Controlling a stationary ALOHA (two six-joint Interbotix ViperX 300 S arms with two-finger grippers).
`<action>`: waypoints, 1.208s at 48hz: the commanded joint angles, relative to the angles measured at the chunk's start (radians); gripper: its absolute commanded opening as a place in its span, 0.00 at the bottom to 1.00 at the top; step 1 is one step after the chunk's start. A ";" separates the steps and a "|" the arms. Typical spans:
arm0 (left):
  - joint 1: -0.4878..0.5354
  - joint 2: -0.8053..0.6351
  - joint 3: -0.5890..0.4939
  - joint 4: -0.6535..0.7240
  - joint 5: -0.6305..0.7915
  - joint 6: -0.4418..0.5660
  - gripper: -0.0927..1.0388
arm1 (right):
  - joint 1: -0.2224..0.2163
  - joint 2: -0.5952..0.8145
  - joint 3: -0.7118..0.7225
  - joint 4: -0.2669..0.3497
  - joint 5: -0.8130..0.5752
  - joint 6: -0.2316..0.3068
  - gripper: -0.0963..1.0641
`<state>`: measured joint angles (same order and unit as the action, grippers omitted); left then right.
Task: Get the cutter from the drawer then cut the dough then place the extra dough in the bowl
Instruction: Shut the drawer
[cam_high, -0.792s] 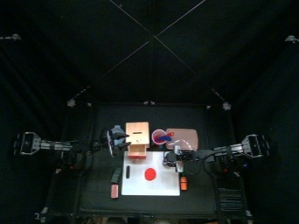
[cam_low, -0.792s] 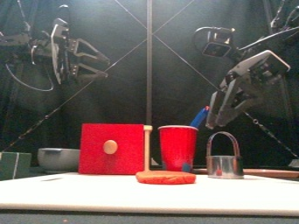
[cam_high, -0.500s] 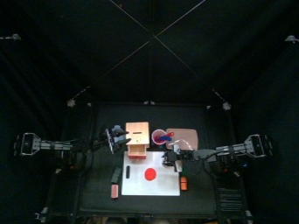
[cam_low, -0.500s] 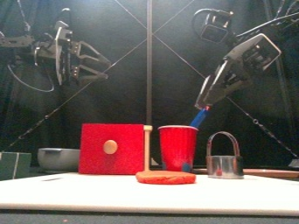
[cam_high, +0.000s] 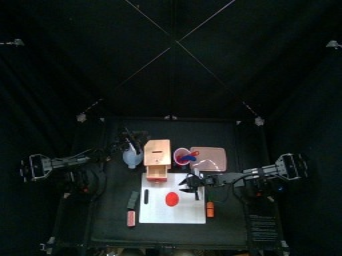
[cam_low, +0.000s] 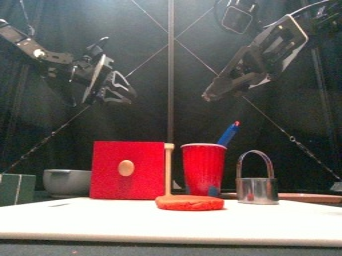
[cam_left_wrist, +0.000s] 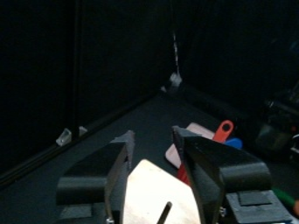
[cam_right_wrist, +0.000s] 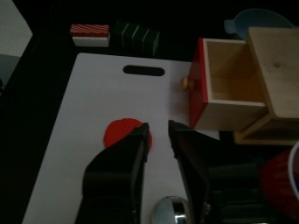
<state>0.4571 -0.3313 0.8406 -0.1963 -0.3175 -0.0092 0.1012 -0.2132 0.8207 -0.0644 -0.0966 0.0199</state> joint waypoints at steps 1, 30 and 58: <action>0.015 0.063 -0.103 0.037 0.089 0.002 0.59 | 0.020 0.025 -0.038 -0.003 -0.011 -0.008 0.41; 0.172 0.379 -0.457 0.279 0.663 0.017 0.58 | 0.057 0.339 -0.290 -0.055 -0.003 -0.009 0.28; 0.115 0.451 -0.474 0.250 0.769 0.120 0.58 | -0.069 0.531 -0.515 -0.143 0.135 -0.009 0.28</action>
<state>0.5798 0.1273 0.3881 0.0583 0.4525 0.1074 0.0537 0.3313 0.3421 -0.1979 0.0169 0.0107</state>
